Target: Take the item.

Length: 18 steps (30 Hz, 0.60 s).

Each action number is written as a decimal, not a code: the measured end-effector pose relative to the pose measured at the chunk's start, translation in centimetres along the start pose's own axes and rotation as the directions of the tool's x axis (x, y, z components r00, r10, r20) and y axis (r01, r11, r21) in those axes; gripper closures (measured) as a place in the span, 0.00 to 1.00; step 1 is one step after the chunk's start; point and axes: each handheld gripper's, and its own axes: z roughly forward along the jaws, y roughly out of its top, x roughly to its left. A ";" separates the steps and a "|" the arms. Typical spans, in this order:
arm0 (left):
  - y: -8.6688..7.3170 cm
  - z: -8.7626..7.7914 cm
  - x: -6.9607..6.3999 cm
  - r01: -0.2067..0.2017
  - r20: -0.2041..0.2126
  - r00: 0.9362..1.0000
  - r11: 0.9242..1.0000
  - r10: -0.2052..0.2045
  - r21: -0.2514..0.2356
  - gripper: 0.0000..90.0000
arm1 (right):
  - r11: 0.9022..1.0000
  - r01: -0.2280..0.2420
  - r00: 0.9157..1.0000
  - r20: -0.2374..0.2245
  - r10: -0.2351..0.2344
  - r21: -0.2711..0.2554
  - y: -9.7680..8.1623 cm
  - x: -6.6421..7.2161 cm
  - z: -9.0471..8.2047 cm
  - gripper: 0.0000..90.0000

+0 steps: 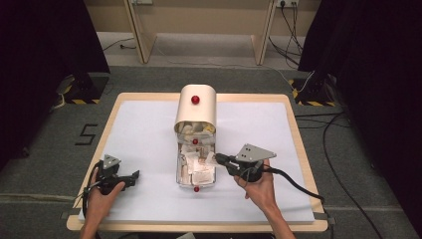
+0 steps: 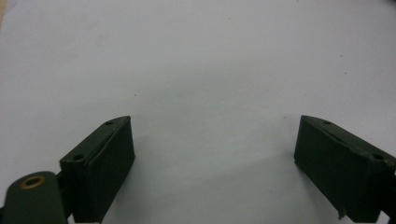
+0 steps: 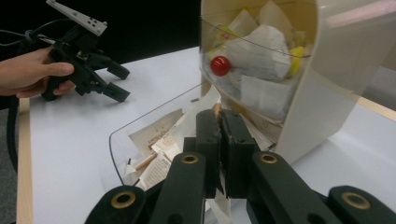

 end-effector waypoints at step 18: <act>0.0 0.0 0.0 0.000 0.000 1.000 1.000 0.000 0.000 0.12 | 0.999 -0.050 0.994 0.092 0.051 -0.017 -0.6 -3.0 -1.9 0.97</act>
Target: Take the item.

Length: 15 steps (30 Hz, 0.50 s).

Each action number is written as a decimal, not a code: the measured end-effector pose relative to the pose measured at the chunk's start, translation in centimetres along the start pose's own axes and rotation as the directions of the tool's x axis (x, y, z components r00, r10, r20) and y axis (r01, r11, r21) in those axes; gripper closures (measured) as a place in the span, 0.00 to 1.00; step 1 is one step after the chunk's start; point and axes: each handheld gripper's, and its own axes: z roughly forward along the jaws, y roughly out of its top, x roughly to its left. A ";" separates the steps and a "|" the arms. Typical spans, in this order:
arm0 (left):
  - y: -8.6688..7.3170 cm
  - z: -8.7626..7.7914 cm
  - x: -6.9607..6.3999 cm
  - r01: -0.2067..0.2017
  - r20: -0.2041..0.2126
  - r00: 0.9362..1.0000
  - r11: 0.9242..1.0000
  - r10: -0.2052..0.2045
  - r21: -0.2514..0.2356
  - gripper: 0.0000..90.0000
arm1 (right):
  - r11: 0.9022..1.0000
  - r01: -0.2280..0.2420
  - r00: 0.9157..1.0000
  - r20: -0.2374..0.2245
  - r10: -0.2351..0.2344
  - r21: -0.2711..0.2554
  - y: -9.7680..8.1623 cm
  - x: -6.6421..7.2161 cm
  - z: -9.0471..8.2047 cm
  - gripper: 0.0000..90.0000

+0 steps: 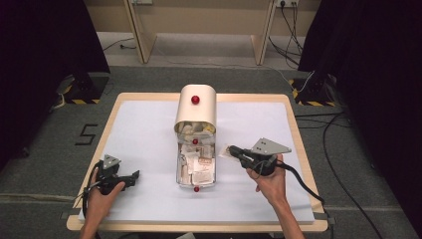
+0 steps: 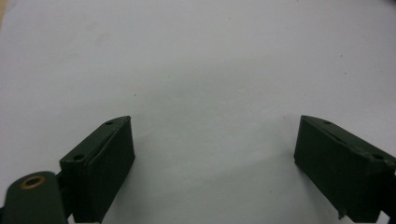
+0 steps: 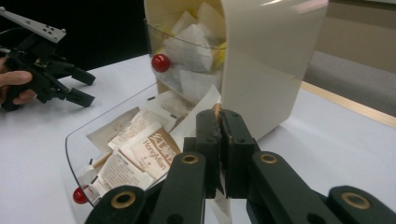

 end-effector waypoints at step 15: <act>0.0 0.0 0.0 -0.002 0.000 1.000 1.000 0.002 0.002 0.13 | 0.999 -0.040 0.998 0.057 0.040 -0.001 -0.8 -2.1 -0.8 0.97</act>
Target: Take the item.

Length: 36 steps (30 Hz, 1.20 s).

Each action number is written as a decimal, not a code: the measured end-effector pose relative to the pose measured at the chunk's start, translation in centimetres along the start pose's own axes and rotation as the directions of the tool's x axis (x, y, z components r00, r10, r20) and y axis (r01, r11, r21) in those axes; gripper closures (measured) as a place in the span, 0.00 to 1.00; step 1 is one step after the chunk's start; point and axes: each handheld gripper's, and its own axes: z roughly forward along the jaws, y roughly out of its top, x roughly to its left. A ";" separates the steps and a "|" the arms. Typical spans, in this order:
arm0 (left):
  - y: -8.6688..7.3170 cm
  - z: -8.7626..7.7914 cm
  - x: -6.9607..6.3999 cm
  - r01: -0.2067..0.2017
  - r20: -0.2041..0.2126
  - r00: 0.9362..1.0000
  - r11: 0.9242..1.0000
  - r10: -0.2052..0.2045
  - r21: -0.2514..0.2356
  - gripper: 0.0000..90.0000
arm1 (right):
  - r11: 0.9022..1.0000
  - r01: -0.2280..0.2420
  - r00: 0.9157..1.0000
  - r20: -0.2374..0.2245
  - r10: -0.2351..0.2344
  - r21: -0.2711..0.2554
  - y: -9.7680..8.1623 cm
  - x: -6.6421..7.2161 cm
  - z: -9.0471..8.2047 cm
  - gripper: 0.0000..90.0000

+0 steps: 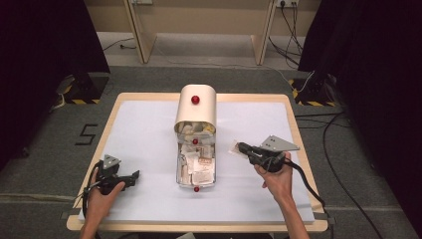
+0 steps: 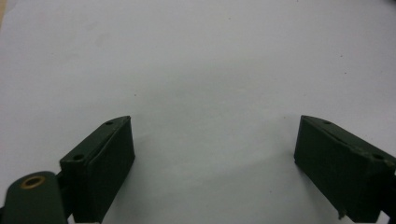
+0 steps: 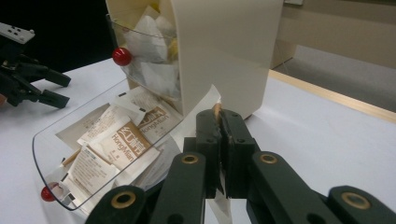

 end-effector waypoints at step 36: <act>0.0 0.0 0.0 0.001 0.000 1.000 1.000 -0.001 -0.001 0.13 | 0.995 -0.063 0.990 0.134 0.052 0.079 -3.4 -4.2 0.1 0.97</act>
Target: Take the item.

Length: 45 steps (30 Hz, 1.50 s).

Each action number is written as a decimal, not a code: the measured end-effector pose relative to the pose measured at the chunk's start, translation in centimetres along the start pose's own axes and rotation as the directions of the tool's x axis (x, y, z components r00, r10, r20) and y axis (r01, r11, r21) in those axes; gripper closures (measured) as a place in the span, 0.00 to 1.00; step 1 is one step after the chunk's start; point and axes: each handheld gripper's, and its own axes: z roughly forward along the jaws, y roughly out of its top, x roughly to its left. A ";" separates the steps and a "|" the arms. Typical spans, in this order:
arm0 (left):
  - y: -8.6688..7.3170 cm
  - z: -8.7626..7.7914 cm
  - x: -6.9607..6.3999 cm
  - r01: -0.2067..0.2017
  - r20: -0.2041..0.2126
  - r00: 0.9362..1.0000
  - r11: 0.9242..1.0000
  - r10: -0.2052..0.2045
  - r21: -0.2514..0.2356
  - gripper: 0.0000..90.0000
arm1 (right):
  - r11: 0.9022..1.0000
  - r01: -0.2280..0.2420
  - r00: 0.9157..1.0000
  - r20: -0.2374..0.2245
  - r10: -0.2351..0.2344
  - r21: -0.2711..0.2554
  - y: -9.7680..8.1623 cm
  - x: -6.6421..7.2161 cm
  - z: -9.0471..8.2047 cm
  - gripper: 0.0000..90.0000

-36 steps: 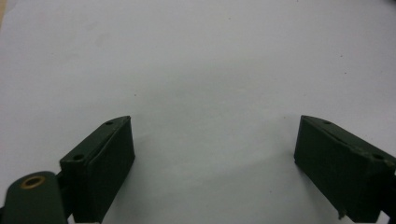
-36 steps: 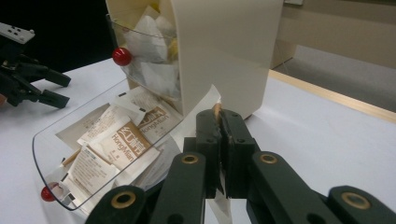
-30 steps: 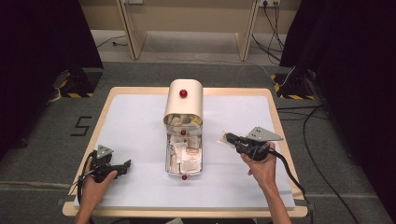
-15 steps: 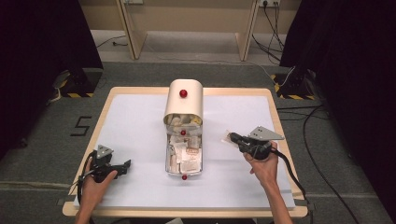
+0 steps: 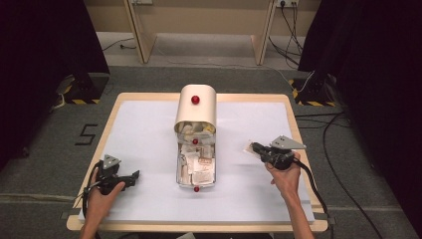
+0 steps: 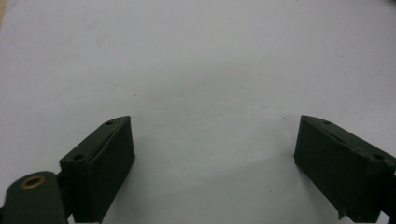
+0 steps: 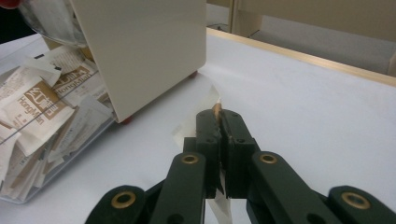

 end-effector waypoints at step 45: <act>0.0 0.0 0.0 0.000 0.000 1.000 1.000 0.000 0.000 0.13 | 0.990 0.005 1.000 0.013 -0.007 0.142 -2.8 -0.4 2.8 0.96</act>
